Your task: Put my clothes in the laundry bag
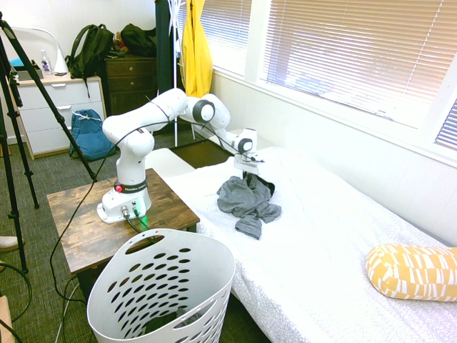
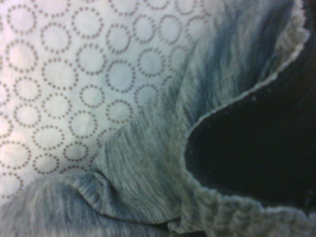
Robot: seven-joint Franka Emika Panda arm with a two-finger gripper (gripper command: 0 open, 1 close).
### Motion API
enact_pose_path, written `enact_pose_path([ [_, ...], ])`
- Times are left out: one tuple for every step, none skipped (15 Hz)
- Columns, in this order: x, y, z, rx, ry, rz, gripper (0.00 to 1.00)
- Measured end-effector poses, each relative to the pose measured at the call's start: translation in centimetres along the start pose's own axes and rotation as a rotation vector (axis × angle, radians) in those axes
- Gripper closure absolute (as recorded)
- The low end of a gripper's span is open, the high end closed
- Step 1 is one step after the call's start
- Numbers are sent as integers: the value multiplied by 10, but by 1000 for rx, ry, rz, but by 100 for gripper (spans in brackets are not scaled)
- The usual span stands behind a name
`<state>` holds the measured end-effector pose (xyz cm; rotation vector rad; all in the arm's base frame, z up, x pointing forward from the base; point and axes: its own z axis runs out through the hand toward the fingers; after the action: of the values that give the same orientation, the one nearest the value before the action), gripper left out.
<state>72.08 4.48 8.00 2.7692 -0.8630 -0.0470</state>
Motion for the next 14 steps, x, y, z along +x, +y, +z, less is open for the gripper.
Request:
enact_pose_path([
  [5,7,-28,-24,-7,-6,100],
  [9,15,-55,-52,-15,-10,100],
  [11,24,-81,-88,-27,-11,100],
  [11,32,-103,-117,-42,-10,100],
  [10,39,-122,-140,-54,-7,100],
  [11,47,-142,-161,-58,-3,100],
  [14,59,-164,-183,-57,3,100],
  [16,73,-187,-217,-55,-4,100],
  [20,93,-209,-262,-56,-19,100],
  [26,115,-231,-295,-59,-34,100],
  [32,136,-249,-321,-58,-44,100],
  [38,159,-265,-355,-56,-47,100],
  [42,182,-281,-394,-55,-44,100],
  [45,204,-298,-434,-55,-42,100],
])
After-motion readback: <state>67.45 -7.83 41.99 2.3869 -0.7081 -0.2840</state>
